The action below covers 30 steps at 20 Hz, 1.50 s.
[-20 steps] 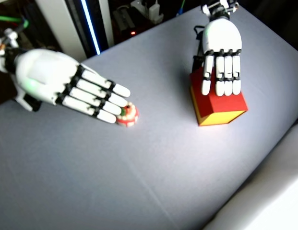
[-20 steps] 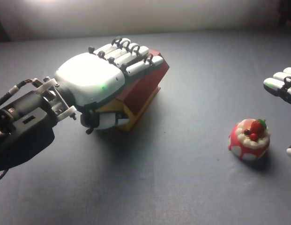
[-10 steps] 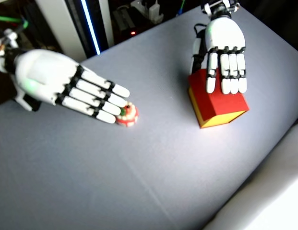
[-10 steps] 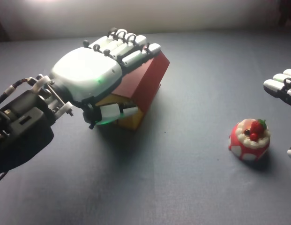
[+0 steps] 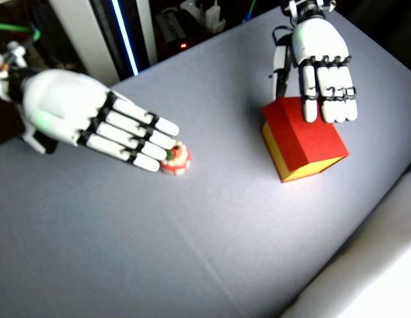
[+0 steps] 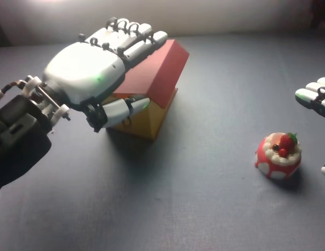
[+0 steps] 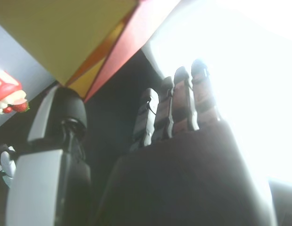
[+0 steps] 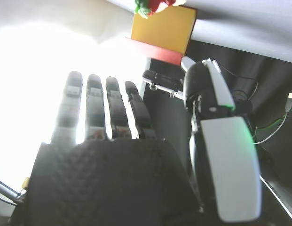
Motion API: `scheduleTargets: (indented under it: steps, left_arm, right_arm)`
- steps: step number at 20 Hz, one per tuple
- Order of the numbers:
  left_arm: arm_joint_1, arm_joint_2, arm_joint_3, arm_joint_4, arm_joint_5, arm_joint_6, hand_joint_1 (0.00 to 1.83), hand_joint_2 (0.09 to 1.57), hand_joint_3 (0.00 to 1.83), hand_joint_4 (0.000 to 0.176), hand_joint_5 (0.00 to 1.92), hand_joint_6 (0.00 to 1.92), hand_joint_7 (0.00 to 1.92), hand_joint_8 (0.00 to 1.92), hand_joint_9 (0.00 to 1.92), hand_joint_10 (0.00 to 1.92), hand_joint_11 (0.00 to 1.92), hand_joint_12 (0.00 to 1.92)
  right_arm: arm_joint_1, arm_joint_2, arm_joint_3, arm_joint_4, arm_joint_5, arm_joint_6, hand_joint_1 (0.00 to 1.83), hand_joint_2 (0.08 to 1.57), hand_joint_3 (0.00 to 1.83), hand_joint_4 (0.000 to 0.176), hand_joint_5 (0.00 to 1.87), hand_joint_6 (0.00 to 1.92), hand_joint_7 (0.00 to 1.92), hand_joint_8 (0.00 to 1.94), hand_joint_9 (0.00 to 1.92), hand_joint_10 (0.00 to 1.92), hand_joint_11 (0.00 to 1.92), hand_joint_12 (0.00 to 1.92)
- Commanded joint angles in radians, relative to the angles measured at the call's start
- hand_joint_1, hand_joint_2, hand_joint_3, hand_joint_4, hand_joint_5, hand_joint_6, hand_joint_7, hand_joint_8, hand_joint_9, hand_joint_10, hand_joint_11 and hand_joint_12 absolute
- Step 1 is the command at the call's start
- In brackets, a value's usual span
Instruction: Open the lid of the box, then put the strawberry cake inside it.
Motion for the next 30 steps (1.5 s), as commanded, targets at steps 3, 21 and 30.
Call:
scheduleTargets:
  steps: [3, 21, 30]
  left_arm:
    - [-0.006, 0.017, 0.004, -0.011, -0.155, -0.006, 0.62, 1.37, 0.01, 0.08, 0.0, 0.0, 0.0, 0.0, 0.0, 0.0, 0.0, 0.0]
    - [0.039, 0.051, 0.112, -0.279, -0.314, -0.198, 0.33, 1.48, 0.0, 0.073, 0.0, 0.0, 0.0, 0.0, 0.0, 0.0, 0.0, 0.5]
    - [0.094, 0.099, 0.087, -0.29, -0.318, -0.18, 0.68, 1.29, 0.0, 0.108, 0.0, 0.0, 0.0, 0.0, 0.0, 0.0, 0.05, 0.02]
  right_arm:
    - [-0.001, 0.001, 0.005, 0.006, 0.123, 0.005, 0.61, 1.27, 0.0, 0.0, 0.0, 0.0, 0.0, 0.0, 0.0, 0.0, 0.0, 0.0]
    - [-0.016, -0.002, 0.005, 0.027, 0.133, 0.007, 0.6, 1.28, 0.0, 0.0, 0.0, 0.0, 0.0, 0.0, 0.0, 0.0, 0.0, 0.0]
    - [-0.017, -0.004, 0.007, 0.026, 0.133, 0.02, 0.64, 1.27, 0.0, 0.0, 0.0, 0.0, 0.0, 0.0, 0.0, 0.0, 0.0, 0.0]
